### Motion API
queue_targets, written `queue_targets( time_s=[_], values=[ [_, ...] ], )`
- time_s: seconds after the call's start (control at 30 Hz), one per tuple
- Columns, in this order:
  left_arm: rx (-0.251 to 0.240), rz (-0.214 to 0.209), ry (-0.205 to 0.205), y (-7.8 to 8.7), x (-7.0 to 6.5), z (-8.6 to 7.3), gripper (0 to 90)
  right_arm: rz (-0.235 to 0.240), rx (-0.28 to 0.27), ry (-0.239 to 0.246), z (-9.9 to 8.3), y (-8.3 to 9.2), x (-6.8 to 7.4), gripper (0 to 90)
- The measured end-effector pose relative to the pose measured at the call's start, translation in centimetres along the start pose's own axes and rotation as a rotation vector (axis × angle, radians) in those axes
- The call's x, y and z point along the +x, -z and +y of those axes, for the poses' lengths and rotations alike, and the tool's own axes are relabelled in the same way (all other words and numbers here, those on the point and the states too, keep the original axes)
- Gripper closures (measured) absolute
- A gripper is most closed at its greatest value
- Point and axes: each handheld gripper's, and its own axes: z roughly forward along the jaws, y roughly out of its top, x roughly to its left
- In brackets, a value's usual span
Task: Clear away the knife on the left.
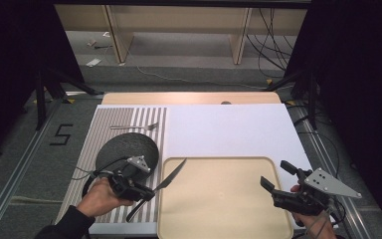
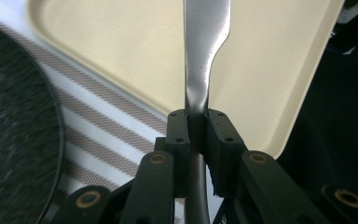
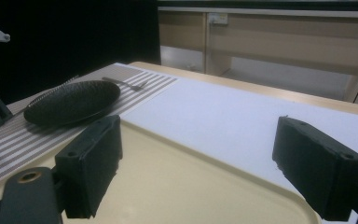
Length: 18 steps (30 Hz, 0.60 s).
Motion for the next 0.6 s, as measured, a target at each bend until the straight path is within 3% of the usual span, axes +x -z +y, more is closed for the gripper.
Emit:
queue_targets(
  time_s=[0.2,0.3,0.6],
  values=[
    [0.006,-0.022,-0.003,-0.8,-0.4,1.3,80.2,-0.001,0.000,-0.006,0.0,0.0,0.0,16.8],
    [0.020,-0.021,-0.031,-1.2,-0.7,2.1,80.2,0.000,-0.003,-0.005,0.0,0.0,0.0,16.8],
    [-0.007,-0.056,-0.028,-2.3,-1.4,3.9,80.1,0.000,-0.005,-0.013,0.0,0.0,-0.2,16.8]
  ],
)
